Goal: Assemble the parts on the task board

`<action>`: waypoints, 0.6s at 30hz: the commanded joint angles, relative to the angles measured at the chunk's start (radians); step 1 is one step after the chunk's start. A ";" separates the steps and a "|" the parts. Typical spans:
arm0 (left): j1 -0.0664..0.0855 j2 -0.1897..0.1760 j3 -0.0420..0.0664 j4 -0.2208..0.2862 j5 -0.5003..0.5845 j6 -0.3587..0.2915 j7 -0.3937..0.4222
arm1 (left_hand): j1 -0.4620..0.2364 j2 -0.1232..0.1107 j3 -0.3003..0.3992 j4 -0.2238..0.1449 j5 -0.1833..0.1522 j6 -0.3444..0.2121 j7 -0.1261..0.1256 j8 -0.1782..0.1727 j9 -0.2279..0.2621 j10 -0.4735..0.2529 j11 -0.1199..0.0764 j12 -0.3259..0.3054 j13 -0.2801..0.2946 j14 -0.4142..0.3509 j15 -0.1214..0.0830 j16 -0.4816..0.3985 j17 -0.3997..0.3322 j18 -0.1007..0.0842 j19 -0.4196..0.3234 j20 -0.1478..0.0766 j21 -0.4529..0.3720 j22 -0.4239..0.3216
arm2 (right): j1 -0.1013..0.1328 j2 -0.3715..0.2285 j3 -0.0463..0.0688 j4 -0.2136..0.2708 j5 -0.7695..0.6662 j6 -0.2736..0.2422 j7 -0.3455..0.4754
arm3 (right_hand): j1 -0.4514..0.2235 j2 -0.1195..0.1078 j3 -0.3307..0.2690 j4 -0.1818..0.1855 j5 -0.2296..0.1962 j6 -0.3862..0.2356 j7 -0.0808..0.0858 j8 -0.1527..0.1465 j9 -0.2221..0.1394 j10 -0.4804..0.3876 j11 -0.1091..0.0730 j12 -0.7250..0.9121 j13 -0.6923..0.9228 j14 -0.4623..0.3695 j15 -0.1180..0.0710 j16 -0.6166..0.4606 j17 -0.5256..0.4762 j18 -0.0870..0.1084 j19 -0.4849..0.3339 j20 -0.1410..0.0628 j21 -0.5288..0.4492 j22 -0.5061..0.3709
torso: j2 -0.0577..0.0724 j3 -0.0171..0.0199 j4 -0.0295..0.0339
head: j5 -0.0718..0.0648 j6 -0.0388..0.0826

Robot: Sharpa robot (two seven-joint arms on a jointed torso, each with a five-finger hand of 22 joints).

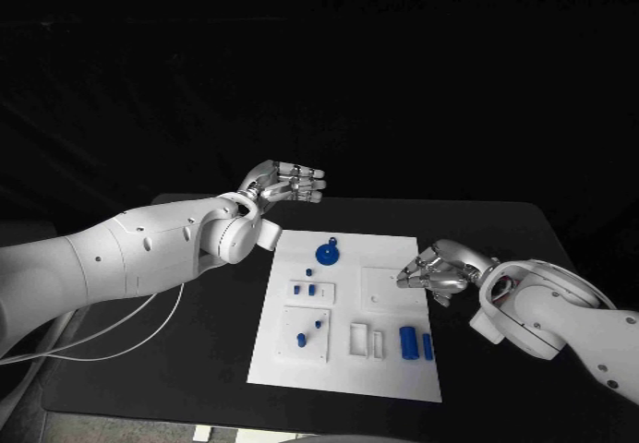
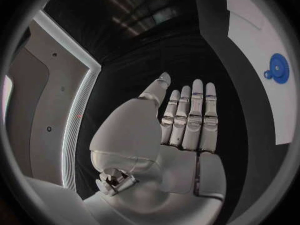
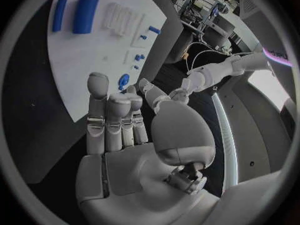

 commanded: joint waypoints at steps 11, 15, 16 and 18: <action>-0.007 -0.008 0.000 0.003 0.001 0.017 0.016 | -0.024 -0.005 -0.026 0.020 -0.003 -0.002 0.002 -0.004 -0.001 -0.002 0.004 -0.002 0.000 -0.001 0.008 -0.002 0.002 0.007 0.005 0.001 0.004 -0.002 | -0.005 -0.030 -0.003 0.014 0.139 0.287 -0.413 | -0.098 -0.035 -0.005 0.134 -0.101 -0.054 0.013 0.001 0.041 0.031 0.012 0.039 0.117 0.014 0.014 0.029 0.140 0.002 0.019 0.008 0.050 0.063 | -0.005 -0.0001 -0.0028 | -0.021 -0.008; -0.007 -0.009 0.000 0.005 0.001 0.018 0.016 | -0.026 -0.006 -0.055 0.034 -0.004 0.000 0.002 -0.004 -0.001 -0.001 0.004 -0.002 0.000 -0.001 0.008 -0.002 0.005 0.008 0.006 0.002 0.003 -0.006 | -0.006 -0.026 -0.008 0.009 0.135 0.320 -0.446 | -0.117 -0.071 0.040 0.159 -0.108 -0.050 0.012 0.002 0.046 0.037 0.012 0.042 0.133 0.017 0.015 0.027 0.157 0.000 0.017 0.009 0.048 0.071 | -0.005 -0.0010 -0.0014 | -0.023 -0.010; -0.007 -0.009 0.000 0.006 0.001 0.018 0.016 | -0.026 -0.005 -0.063 0.039 -0.003 0.001 0.002 -0.004 -0.001 0.000 0.004 -0.002 0.000 -0.001 0.009 -0.001 0.005 0.008 0.007 0.002 0.003 -0.007 | -0.006 -0.024 -0.009 0.009 0.135 0.326 -0.452 | -0.120 -0.071 0.043 0.163 -0.108 -0.047 0.011 0.003 0.047 0.037 0.012 0.043 0.135 0.018 0.015 0.028 0.160 0.000 0.018 0.009 0.049 0.072 | -0.005 -0.0002 -0.0013 | -0.023 -0.010; -0.007 -0.010 0.000 0.007 0.001 0.018 0.016 | -0.025 -0.003 -0.071 0.043 -0.002 0.004 0.004 -0.004 -0.001 0.004 0.003 -0.002 0.000 -0.001 0.009 -0.001 0.006 0.008 0.007 0.003 0.003 -0.008 | -0.007 -0.021 -0.011 0.008 0.135 0.333 -0.460 | -0.125 -0.073 0.045 0.168 -0.109 -0.044 0.011 0.002 0.048 0.038 0.012 0.043 0.138 0.019 0.015 0.029 0.164 -0.001 0.018 0.009 0.049 0.074 | -0.004 0.0004 -0.0009 | -0.024 -0.010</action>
